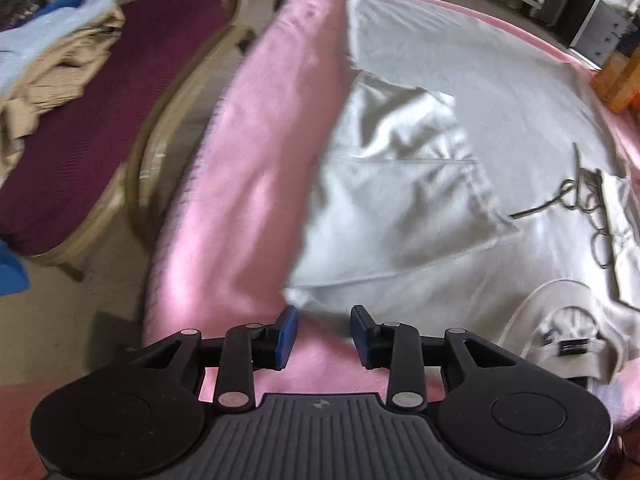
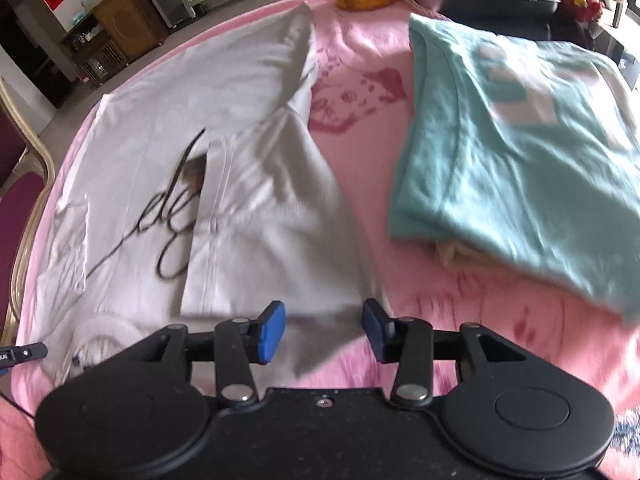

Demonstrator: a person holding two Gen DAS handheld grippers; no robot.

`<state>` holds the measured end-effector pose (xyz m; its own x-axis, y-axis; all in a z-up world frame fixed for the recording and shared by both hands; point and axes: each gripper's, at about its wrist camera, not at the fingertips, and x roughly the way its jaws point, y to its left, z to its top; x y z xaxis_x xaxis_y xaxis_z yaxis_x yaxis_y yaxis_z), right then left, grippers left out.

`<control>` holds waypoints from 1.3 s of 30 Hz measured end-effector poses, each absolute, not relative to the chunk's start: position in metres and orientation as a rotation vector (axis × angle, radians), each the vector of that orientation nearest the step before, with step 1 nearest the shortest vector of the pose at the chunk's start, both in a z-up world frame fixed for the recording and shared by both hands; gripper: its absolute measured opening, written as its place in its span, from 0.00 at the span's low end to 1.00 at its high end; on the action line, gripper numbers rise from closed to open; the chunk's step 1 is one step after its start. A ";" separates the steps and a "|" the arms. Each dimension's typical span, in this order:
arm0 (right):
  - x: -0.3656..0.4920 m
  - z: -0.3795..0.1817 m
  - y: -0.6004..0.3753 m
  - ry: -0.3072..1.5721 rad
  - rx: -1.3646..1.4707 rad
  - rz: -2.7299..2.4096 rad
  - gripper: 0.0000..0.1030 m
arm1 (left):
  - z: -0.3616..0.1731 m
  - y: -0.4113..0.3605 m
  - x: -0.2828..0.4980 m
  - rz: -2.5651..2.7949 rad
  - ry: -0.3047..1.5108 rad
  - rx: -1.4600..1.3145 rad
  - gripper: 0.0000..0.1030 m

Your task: Fold clothes

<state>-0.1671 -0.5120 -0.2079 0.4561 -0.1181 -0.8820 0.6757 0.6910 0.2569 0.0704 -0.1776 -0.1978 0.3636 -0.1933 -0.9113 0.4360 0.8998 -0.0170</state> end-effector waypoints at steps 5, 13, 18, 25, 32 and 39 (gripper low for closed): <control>-0.175 -0.169 -0.516 0.725 0.582 -0.579 0.40 | -0.169 -0.174 0.080 -0.444 1.018 0.148 0.31; -0.130 -0.140 -0.546 0.556 0.552 -0.455 0.18 | -0.153 -0.233 0.121 -0.501 0.933 0.251 0.31; -0.080 -0.171 -0.577 0.670 0.704 -0.362 0.19 | -0.179 -0.269 0.163 -0.591 1.016 0.248 0.29; -0.065 -0.216 -0.587 0.777 0.811 -0.441 0.16 | -0.209 -0.278 0.185 -0.580 1.000 0.184 0.32; -0.078 -0.208 -0.576 0.727 0.670 -0.656 0.14 | -0.189 -0.276 0.154 -0.577 0.917 0.166 0.35; -0.083 -0.202 -0.553 0.763 0.692 -0.487 0.18 | -0.198 -0.266 0.148 -0.559 1.025 0.168 0.41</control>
